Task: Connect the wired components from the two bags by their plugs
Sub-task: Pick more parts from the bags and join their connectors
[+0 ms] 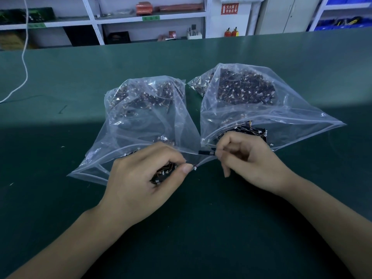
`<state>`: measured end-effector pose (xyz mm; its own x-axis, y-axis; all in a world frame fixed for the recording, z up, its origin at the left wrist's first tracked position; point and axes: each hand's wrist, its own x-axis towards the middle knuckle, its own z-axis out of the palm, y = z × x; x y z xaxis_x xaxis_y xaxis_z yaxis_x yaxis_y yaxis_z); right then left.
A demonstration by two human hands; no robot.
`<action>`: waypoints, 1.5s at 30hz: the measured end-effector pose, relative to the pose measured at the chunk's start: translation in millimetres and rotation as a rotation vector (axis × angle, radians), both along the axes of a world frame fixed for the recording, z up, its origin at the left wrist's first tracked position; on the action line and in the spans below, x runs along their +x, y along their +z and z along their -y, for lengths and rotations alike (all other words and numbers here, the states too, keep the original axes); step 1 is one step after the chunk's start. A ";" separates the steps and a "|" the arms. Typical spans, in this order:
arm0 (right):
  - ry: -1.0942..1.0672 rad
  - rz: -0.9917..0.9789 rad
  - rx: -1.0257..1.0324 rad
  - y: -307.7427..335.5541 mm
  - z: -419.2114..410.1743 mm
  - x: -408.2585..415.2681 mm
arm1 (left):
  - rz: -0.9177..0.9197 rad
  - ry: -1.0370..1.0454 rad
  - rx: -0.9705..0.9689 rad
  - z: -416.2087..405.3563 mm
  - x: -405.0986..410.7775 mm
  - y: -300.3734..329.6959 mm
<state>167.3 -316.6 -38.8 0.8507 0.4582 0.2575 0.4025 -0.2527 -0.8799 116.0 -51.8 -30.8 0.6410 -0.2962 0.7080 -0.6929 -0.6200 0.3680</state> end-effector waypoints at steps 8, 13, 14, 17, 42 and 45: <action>-0.301 -0.214 0.041 6.5 17.5 17.2 | 0.014 -0.009 0.019 -1.2 0.0 0.8; -0.534 -0.203 0.052 -5.7 23.9 29.0 | 0.026 -0.008 0.028 -1.1 0.6 -0.5; -0.547 -0.187 0.065 -7.1 23.8 29.2 | 0.030 -0.004 0.031 -1.2 0.8 -0.9; -0.561 -0.089 0.024 -9.7 21.6 26.1 | 0.046 0.002 0.052 -2.3 1.5 -1.7; -0.585 0.206 -0.185 -13.2 9.5 12.9 | -0.059 -0.082 0.315 -2.6 6.0 -5.5; -0.575 0.273 -0.229 -10.0 6.9 11.4 | -0.065 -0.081 0.300 -3.3 5.7 -4.0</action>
